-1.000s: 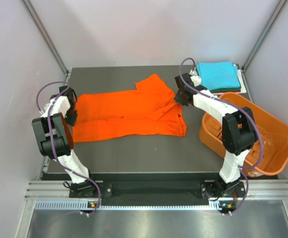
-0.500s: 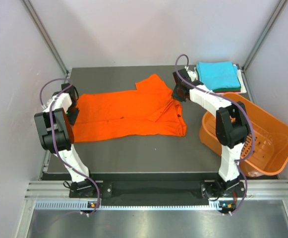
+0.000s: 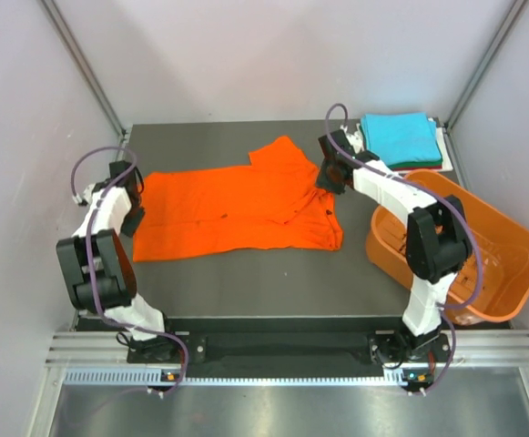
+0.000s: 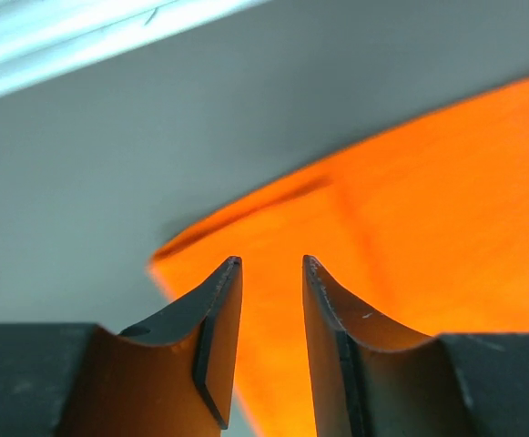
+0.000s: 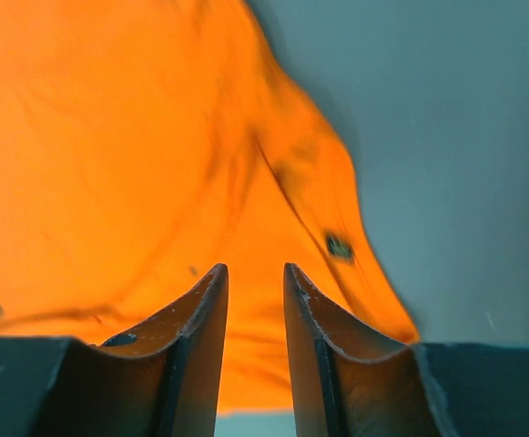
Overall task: Fold and stack the t-shirts
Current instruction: Fold the tshirt
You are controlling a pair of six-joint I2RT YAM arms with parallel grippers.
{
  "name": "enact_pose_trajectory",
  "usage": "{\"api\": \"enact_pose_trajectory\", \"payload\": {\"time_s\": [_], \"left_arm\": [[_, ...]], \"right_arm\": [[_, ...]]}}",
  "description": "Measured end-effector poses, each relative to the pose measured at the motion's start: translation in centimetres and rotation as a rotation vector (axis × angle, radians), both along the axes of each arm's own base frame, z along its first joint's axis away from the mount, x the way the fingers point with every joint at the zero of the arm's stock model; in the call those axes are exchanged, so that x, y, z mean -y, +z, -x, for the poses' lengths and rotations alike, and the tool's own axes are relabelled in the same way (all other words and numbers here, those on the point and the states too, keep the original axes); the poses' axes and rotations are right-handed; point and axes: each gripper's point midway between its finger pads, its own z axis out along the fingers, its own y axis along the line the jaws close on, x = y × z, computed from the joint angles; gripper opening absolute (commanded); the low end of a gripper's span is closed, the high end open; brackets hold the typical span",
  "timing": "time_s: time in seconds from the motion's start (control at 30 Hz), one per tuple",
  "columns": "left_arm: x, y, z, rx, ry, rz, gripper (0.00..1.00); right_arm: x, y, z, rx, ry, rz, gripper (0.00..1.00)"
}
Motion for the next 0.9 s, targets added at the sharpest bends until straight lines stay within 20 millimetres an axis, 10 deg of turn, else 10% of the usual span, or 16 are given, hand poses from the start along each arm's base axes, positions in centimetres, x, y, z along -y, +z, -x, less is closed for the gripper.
{"api": "enact_pose_trajectory", "payload": {"time_s": [0.5, 0.9], "left_arm": [[5.7, -5.0, 7.5, -0.028, -0.066, 0.217, 0.44], [4.4, -4.6, 7.3, 0.024, -0.018, 0.141, 0.45]], "right_arm": [[2.4, -4.1, 12.2, -0.162, 0.083, 0.098, 0.29], [3.0, -5.7, 14.1, -0.174, 0.149, 0.146, 0.31]]}}
